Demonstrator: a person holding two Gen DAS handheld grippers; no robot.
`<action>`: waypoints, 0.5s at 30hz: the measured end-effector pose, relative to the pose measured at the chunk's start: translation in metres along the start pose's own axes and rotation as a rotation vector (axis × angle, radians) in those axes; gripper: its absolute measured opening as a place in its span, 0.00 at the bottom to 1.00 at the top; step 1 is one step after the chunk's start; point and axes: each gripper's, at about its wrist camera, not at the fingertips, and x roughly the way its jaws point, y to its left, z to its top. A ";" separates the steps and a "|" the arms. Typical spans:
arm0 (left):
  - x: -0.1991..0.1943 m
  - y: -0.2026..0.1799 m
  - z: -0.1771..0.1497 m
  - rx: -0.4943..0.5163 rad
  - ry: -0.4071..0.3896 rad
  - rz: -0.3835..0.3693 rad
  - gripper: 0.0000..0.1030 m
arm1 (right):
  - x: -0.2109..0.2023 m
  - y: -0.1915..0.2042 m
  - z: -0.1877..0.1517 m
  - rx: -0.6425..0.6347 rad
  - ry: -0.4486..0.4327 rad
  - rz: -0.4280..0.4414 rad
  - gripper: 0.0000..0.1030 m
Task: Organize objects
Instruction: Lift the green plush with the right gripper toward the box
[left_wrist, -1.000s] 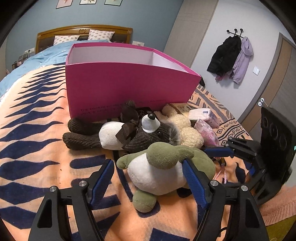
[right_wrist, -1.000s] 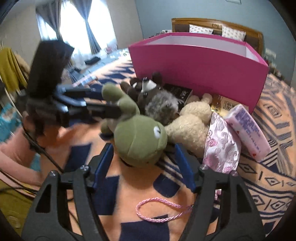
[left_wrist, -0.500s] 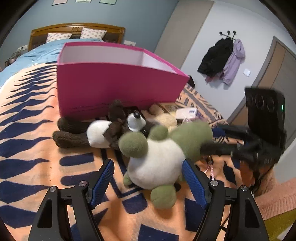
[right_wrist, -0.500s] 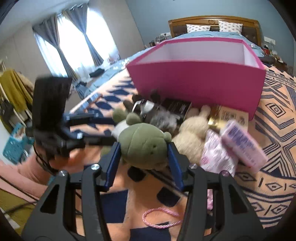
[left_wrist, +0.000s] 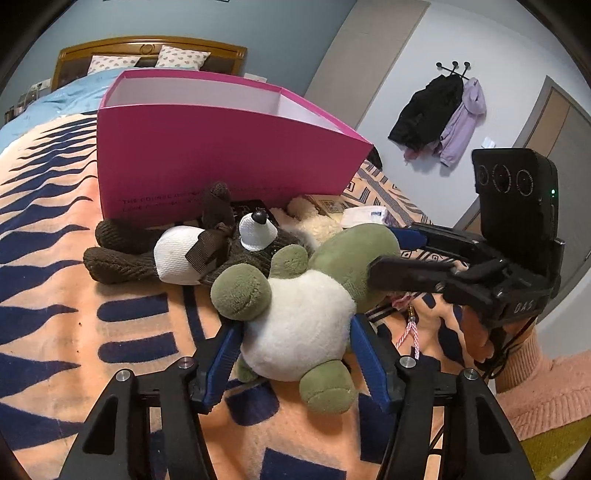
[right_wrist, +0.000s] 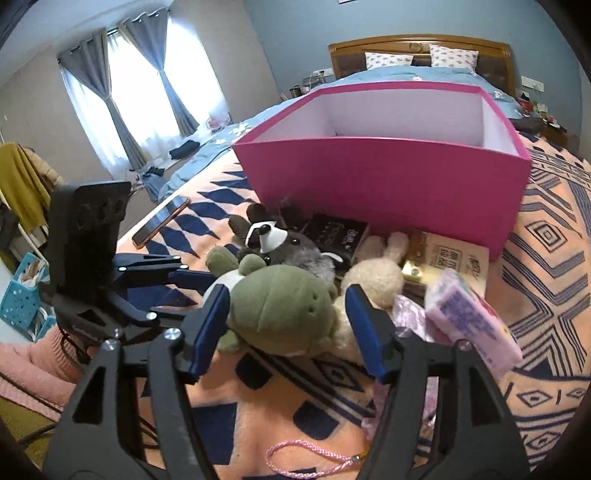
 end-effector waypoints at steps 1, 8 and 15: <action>0.000 0.001 0.000 -0.004 0.000 0.003 0.60 | 0.003 0.001 0.001 -0.009 0.012 0.004 0.62; -0.020 -0.005 0.003 0.002 -0.048 0.015 0.68 | -0.003 -0.001 0.006 0.028 0.002 0.031 0.54; -0.048 -0.024 0.023 0.081 -0.151 0.012 0.82 | -0.032 -0.007 0.032 0.069 -0.091 0.069 0.54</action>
